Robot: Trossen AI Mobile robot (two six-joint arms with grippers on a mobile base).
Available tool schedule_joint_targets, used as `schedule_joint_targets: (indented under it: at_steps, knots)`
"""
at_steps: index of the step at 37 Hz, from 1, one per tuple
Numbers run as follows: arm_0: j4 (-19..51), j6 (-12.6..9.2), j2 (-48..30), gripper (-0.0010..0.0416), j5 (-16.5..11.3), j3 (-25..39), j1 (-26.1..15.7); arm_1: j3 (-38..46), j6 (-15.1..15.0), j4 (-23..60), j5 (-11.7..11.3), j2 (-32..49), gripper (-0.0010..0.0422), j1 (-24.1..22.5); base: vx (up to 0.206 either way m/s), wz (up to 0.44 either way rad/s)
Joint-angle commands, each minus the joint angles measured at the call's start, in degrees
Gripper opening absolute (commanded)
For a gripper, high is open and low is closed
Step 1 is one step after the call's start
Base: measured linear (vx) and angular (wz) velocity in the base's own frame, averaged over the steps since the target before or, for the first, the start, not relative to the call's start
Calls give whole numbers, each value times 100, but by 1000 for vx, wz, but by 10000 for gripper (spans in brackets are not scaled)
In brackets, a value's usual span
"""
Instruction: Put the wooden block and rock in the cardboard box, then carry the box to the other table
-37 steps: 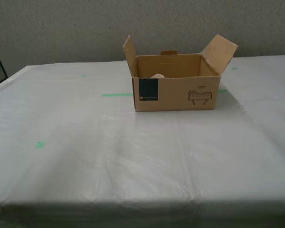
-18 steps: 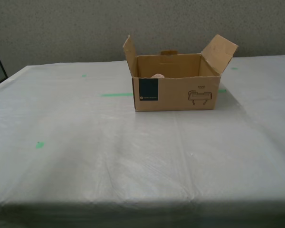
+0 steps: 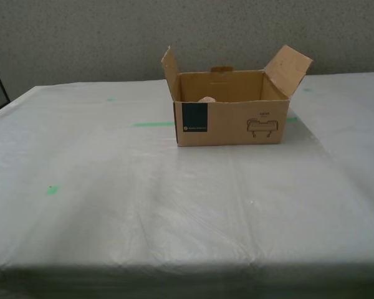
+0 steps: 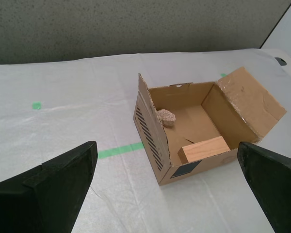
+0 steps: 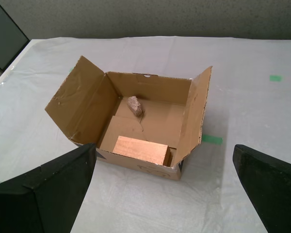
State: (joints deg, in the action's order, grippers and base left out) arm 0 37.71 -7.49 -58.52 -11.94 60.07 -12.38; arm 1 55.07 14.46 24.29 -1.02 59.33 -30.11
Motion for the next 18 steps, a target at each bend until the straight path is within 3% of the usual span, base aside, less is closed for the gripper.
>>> schedule_joint_targets:
  at_steps: [1,18]
  knots:
    - [2,0,-2,394,9,2,-4,7,-2,-7,-9,-2,396,2,0,0]
    - [2,0,-2,394,9,2,-4,7,-2,-7,-9,-2,396,0,0,0]
